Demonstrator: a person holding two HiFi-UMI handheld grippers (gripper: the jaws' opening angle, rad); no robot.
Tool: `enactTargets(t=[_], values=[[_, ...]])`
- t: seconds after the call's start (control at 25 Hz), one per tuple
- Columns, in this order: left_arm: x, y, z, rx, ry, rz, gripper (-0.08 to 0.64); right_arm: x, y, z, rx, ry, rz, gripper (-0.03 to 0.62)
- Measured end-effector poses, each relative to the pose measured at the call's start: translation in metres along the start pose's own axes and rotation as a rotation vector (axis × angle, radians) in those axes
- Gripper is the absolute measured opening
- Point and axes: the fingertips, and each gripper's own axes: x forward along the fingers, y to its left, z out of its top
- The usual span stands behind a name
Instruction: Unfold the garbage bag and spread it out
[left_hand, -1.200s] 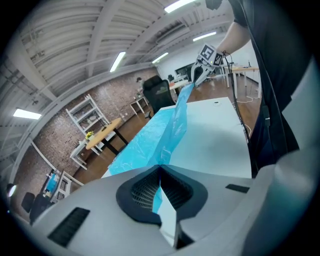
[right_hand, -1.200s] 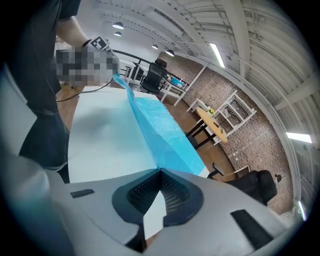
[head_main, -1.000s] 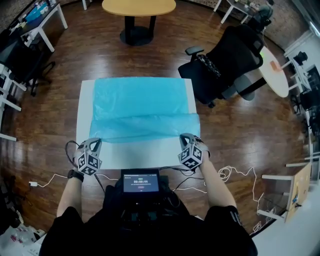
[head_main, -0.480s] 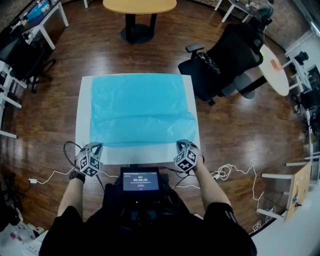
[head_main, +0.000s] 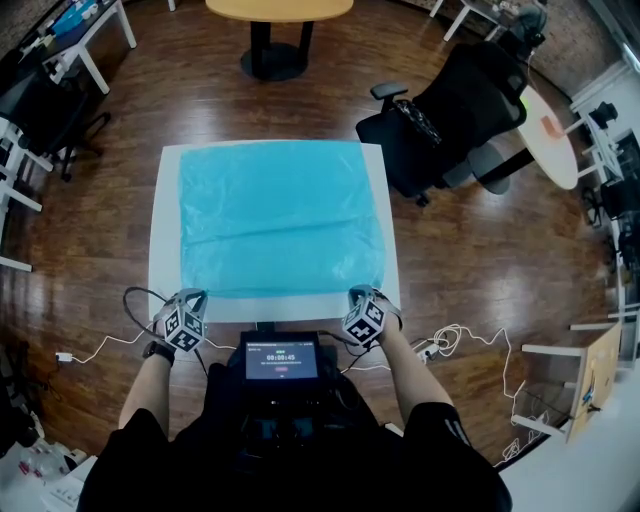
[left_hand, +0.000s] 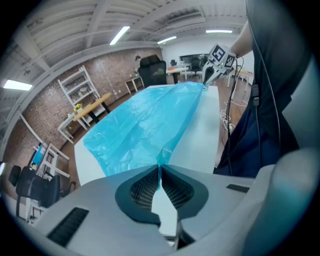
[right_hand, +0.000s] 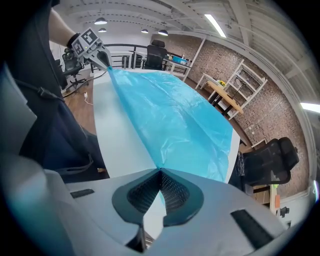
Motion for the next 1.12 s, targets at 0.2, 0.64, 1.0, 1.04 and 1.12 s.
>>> enactTargets(t=[0.2, 0.64, 1.0, 1.04, 1.12], values=[[0.004, -0.010, -0.013, -0.037, 0.068, -0.041, 0.041, 0.008, 0.009, -0.007, 0.003, 0.020, 0.026, 0.021], [0.017, -0.037, -0.034, -0.135, 0.186, -0.191, 0.120, 0.025, 0.029, -0.029, -0.011, 0.093, 0.092, 0.023], [0.017, -0.051, -0.046, -0.168, 0.251, -0.270, 0.212, 0.029, 0.037, -0.033, 0.046, 0.094, 0.160, 0.083], [0.016, -0.051, -0.046, -0.169, 0.255, -0.276, 0.215, 0.028, 0.038, -0.032, 0.059, 0.089, 0.171, 0.099], [0.014, -0.051, -0.046, -0.179, 0.264, -0.291, 0.238, 0.030, 0.042, -0.033, 0.089, 0.083, 0.205, 0.140]])
